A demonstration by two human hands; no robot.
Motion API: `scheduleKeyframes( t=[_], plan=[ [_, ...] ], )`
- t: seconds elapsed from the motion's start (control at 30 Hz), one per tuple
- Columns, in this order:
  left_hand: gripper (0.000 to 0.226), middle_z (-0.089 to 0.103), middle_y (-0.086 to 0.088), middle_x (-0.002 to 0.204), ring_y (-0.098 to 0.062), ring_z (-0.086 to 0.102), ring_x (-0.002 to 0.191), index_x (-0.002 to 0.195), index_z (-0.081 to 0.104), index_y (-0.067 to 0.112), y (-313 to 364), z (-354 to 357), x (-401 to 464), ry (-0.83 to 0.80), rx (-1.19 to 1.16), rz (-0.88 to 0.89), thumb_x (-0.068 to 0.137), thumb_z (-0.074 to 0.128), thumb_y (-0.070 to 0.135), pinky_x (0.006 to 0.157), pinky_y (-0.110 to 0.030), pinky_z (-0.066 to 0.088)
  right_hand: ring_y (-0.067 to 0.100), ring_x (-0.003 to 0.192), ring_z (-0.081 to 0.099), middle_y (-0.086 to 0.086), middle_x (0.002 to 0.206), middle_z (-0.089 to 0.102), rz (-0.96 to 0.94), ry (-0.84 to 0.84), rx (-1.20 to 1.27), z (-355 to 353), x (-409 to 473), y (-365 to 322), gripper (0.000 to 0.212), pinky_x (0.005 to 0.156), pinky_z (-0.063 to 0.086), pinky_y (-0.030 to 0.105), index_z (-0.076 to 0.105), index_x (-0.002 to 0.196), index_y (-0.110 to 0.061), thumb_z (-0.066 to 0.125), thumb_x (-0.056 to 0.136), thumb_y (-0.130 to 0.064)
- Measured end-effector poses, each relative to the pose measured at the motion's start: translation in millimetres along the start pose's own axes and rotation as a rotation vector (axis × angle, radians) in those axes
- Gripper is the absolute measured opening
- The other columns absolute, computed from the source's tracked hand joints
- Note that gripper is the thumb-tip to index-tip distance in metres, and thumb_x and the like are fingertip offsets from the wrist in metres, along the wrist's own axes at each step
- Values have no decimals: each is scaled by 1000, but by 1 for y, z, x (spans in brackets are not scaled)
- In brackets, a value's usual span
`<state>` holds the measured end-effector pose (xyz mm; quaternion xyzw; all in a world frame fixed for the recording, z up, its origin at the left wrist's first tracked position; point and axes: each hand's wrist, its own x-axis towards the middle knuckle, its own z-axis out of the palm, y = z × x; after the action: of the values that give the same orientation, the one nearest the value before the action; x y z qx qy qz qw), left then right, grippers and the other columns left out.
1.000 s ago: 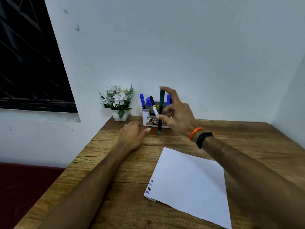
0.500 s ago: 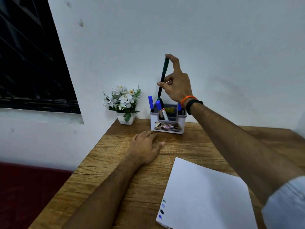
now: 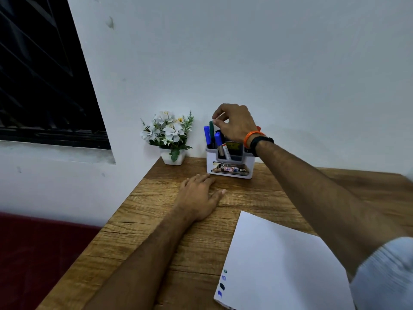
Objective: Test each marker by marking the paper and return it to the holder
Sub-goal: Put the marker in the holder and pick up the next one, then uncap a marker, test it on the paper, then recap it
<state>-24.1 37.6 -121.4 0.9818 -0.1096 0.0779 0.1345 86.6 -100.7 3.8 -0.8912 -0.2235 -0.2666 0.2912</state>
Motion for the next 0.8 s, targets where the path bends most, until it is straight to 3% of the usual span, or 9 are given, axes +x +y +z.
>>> scheduleKeyframes(
  t=[0.23, 0.47, 0.63, 0.8],
  plan=[
    [64, 31, 0, 157, -19, 23, 146, 146, 37, 25, 0, -1, 0, -9, 0, -2, 95, 33, 63, 118, -46, 15, 16, 91, 67, -8, 90, 73, -34, 71, 3, -14, -8, 0, 11, 93, 51, 38, 69, 94, -23, 68, 86, -29],
    [65, 29, -1, 157, -20, 22, 146, 147, 35, 25, 0, -3, 2, -55, 14, -5, 95, 32, 63, 119, -47, 18, 8, 71, 61, -7, 89, 73, 13, 198, 5, -47, -42, 13, 10, 83, 52, 28, 71, 92, -19, 70, 85, -25],
    [56, 40, -2, 151, -19, 33, 140, 143, 44, 20, 13, -6, -1, 27, -27, 63, 97, 38, 53, 116, -39, 25, 7, 70, 60, -8, 86, 72, 117, 191, 5, -58, -74, 31, 11, 74, 52, 23, 71, 91, -20, 73, 82, -27],
    [54, 42, -1, 150, -17, 34, 139, 143, 45, 20, 26, 1, -1, 25, -35, 137, 98, 39, 50, 115, -39, 27, 5, 79, 63, -12, 84, 71, 178, 177, 19, -47, -93, 43, 25, 78, 54, 28, 70, 98, -22, 78, 78, -35]
  ],
)
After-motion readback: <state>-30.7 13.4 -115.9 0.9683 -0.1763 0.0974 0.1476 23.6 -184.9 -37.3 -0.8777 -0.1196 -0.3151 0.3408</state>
